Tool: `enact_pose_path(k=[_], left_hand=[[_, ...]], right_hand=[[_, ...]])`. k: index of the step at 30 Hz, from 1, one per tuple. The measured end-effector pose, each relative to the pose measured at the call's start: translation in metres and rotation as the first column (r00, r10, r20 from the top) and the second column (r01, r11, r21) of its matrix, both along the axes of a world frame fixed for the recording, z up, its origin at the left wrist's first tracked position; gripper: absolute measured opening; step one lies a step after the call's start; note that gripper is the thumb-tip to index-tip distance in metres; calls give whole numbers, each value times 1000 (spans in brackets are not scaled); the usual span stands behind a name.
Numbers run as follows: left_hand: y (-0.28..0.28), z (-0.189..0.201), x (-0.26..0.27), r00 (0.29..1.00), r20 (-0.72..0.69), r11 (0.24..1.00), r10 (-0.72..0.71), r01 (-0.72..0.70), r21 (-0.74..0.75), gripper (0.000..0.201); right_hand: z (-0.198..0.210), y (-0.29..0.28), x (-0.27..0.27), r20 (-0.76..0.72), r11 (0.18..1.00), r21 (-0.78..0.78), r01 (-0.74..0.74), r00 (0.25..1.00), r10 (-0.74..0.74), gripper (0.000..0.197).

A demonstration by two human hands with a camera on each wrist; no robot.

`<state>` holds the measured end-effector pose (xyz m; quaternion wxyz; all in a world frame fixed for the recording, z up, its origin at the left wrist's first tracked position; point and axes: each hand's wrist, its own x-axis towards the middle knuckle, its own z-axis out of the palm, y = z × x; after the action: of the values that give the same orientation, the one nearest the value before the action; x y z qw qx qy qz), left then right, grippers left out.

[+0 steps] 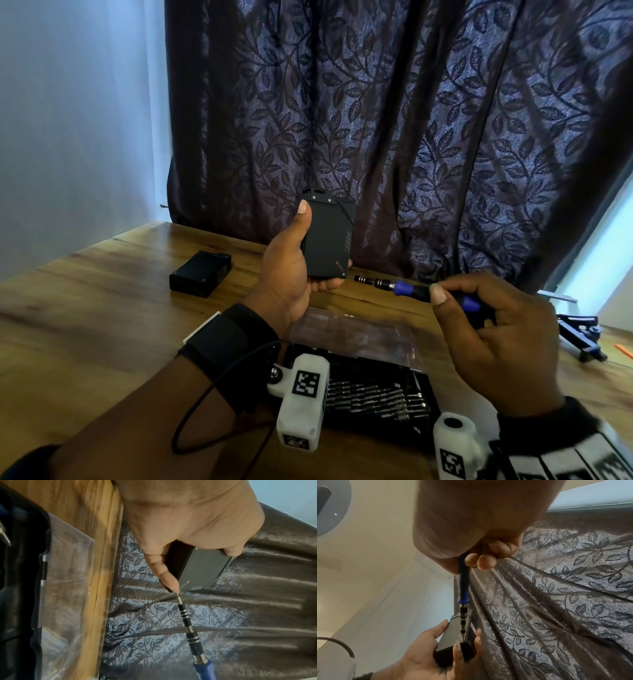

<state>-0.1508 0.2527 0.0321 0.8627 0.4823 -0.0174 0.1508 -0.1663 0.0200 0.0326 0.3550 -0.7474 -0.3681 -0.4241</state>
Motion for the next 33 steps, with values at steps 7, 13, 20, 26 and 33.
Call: enact_pose_path(k=[7, 13, 20, 26, 33], left_hand=[[-1, 0, -1, 1000, -6, 1000, 10, -10, 16, 61], [0, 0, 0, 1000, -12, 1000, 3, -3, 18, 64], [-1, -1, 1, 1000, -7, 1000, 1, -1, 18, 63], [-3, -2, 3, 999, -4, 997, 51, -50, 64, 74], [-11, -4, 3, 994, -1, 988, 106, -105, 111, 43]], right_hand=[[1, 0, -1, 11, 1000, 6, 4, 1000, -4, 13], [1, 0, -2, 11, 1000, 9, 2, 1000, -2, 16], [2, 2, -3, 2, 1000, 5, -1, 1000, 1, 17], [2, 3, -6, 39, 993, -85, 82, 996, -79, 18], [4, 8, -13, 90, 963, -188, 194, 980, -179, 13]])
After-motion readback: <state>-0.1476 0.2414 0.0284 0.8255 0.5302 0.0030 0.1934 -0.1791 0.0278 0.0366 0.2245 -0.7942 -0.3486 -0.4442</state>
